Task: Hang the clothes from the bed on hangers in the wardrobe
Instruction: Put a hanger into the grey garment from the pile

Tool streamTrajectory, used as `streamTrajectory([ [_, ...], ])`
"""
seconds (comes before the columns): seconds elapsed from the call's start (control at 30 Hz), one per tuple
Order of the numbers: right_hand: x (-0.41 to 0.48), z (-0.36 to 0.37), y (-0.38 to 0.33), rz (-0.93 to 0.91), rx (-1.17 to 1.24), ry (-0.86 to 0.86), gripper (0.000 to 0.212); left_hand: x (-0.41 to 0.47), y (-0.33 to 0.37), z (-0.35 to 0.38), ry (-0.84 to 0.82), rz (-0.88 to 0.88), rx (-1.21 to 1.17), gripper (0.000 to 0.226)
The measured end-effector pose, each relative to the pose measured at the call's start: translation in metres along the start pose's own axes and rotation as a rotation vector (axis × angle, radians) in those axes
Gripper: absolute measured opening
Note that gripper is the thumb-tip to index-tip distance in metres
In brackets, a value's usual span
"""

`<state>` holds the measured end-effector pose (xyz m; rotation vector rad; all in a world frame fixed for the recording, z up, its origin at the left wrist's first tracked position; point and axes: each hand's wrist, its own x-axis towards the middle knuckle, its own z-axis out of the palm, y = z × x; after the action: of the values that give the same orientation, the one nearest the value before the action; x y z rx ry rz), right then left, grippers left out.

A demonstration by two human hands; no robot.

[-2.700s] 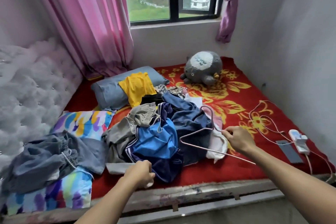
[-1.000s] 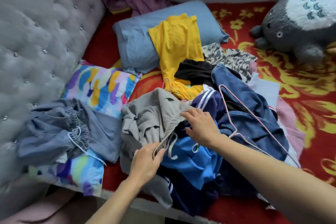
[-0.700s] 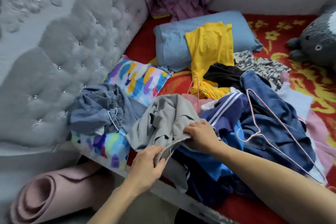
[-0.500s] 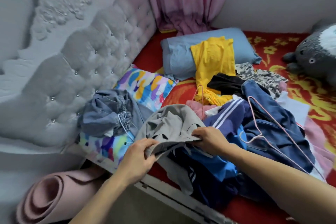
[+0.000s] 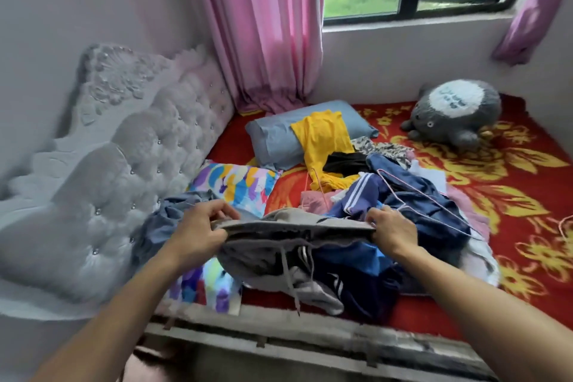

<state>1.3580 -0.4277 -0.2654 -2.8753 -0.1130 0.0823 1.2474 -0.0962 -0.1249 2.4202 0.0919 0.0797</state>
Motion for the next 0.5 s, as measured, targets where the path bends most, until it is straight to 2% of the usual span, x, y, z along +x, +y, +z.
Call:
streamTrajectory([
  [0.1, -0.023, -0.058, -0.005, 0.101, 0.267, -0.042, 0.015, -0.009, 0.005, -0.03, 0.146, 0.026, -0.034, 0.027],
  [0.2, -0.042, -0.139, -0.021, 0.034, 0.57, 0.005, 0.029, -0.009, 0.019, -0.057, 0.342, 0.034, -0.06, 0.033],
  [0.33, -0.079, -0.24, -0.035, -0.08, 0.77, 0.038, 0.027, -0.015, 0.048, -0.084, 0.599, 0.125, -0.081, 0.038],
  [0.4, -0.101, -0.282, -0.039, -0.105, 0.834, 0.097, 0.026, -0.018, 0.07, -0.092, 0.691, 0.113, -0.166, 0.028],
  [0.5, -0.139, -0.333, -0.042, -0.115, 0.951, 0.235, 0.024, -0.024, 0.12, -0.096, 0.712, 0.08, -0.419, 0.018],
])
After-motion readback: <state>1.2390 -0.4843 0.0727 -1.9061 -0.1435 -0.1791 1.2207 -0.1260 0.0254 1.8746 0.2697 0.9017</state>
